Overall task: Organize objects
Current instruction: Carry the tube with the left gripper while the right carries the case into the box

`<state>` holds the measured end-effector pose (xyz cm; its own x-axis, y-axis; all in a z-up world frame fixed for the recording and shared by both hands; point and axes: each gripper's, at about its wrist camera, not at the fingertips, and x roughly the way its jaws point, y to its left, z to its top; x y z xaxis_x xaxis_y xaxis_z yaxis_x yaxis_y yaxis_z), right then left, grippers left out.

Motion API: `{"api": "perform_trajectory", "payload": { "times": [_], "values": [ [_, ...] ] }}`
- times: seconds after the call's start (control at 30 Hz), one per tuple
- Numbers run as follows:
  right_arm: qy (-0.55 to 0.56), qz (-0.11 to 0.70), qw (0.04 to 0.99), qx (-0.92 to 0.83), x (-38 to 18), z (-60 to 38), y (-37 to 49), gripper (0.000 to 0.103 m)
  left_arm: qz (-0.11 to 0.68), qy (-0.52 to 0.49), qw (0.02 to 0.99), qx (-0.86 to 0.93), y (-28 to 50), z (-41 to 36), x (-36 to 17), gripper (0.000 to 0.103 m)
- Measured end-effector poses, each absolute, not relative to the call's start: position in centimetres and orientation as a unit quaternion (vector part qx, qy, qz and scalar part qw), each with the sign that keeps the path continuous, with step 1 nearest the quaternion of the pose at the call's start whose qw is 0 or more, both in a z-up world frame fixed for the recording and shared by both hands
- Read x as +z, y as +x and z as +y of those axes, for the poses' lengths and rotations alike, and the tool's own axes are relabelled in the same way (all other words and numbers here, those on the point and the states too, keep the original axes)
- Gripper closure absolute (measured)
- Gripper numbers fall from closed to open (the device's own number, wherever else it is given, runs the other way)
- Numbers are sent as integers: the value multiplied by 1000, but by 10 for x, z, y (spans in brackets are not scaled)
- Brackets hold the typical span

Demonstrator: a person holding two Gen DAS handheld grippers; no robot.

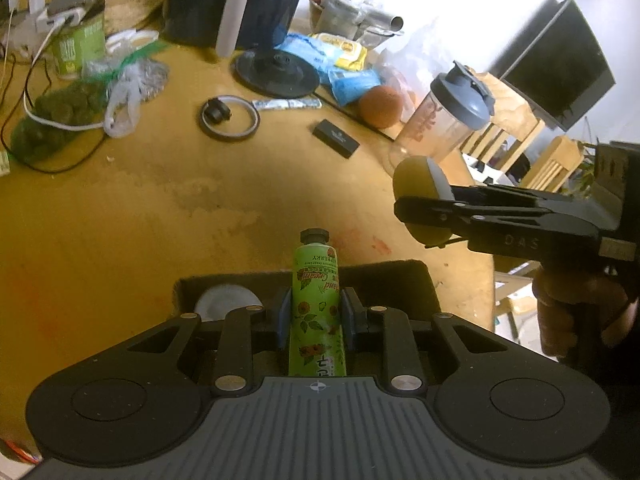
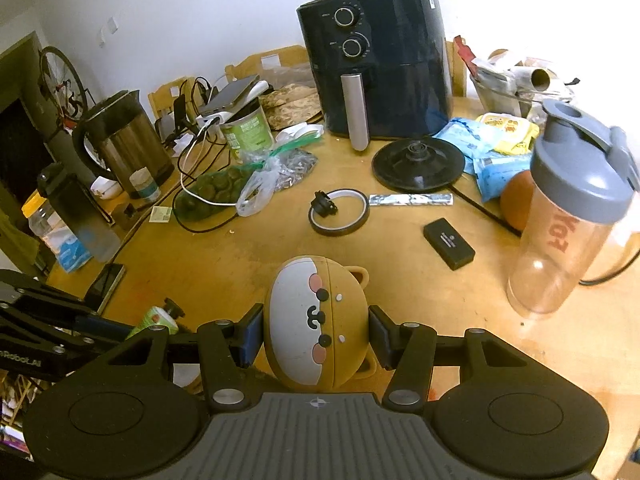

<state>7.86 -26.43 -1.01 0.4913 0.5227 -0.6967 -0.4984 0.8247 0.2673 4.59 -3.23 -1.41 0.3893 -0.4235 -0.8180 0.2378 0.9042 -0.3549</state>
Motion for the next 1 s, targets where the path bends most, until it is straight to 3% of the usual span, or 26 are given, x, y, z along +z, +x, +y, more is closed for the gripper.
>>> {"api": "perform_trajectory", "payload": {
  "times": [0.23, 0.43, 1.0],
  "values": [
    [20, 409, 863, 295, -8, -272, 63, 46, 525, -70, 826, -194, 42, -40, -16, 76],
    [23, 414, 861, 296, -10, -276, 53, 46, 505, -54, 842, -181, 36, -43, -8, 62],
    [-29, 435, 825, 361, -17, -265, 14, 46, 481, -55, 861, -157, 17, -44, 1, 62]
  ]
}}
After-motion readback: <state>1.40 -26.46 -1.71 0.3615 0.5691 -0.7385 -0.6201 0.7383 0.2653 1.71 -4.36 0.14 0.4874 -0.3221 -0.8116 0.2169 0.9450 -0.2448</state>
